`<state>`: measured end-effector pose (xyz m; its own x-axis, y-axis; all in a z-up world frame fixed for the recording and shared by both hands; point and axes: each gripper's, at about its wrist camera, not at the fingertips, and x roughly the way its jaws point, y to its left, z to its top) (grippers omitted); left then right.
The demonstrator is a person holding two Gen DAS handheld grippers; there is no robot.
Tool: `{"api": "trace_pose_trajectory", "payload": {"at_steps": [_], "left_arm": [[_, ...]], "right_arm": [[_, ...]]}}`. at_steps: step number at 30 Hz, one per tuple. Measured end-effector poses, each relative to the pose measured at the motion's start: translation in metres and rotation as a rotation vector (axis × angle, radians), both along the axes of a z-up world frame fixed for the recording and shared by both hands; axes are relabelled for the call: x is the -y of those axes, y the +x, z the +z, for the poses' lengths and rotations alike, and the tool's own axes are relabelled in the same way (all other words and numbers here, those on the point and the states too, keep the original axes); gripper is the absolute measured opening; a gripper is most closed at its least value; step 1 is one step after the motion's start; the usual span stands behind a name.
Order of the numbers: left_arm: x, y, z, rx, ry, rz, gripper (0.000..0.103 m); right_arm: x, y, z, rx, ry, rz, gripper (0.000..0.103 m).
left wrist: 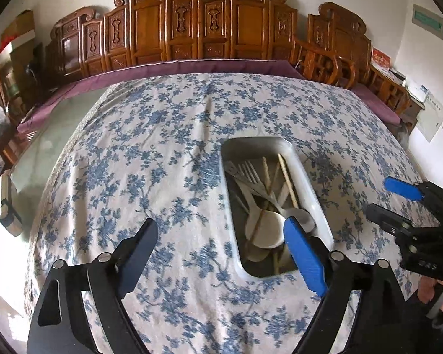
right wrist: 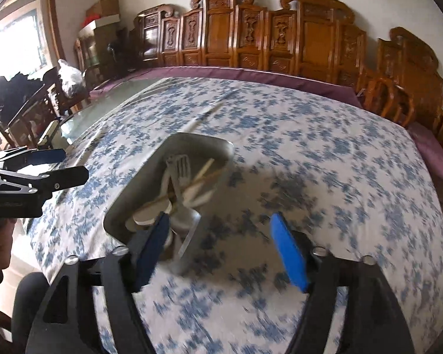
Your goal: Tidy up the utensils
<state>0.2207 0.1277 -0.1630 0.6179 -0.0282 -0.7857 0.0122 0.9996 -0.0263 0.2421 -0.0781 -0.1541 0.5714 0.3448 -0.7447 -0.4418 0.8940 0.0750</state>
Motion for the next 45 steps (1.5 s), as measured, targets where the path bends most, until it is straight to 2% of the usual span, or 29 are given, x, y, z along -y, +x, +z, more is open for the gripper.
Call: {"api": "trace_pose_trajectory", "payload": {"at_steps": [4,9,18,23,33,39,45], "left_arm": [[0.016,-0.007,-0.001,-0.002,0.013,0.012,0.091],[0.039,-0.016,-0.001,-0.016,0.033,0.008,0.092],[0.083,-0.039,0.014,0.017,0.001,-0.027,0.096],[0.104,-0.057,0.048,0.087,-0.003,-0.040,0.096],[0.132,-0.115,0.141,0.311,-0.003,-0.047,0.096],[0.135,-0.142,0.170,0.381,-0.005,-0.029,0.096],[0.127,-0.159,0.184,0.427,-0.022,-0.021,0.096]], "right_arm": [[0.026,-0.018,0.007,0.031,-0.002,-0.043,0.101],[0.053,-0.036,0.016,0.029,0.020,-0.064,0.101],[0.090,-0.062,0.035,0.063,0.021,-0.155,0.101],[0.110,-0.079,0.066,0.127,0.027,-0.217,0.101],[0.133,-0.131,0.159,0.334,0.105,-0.252,0.101],[0.140,-0.156,0.192,0.412,0.125,-0.262,0.101],[0.144,-0.173,0.208,0.450,0.146,-0.269,0.101]]}}
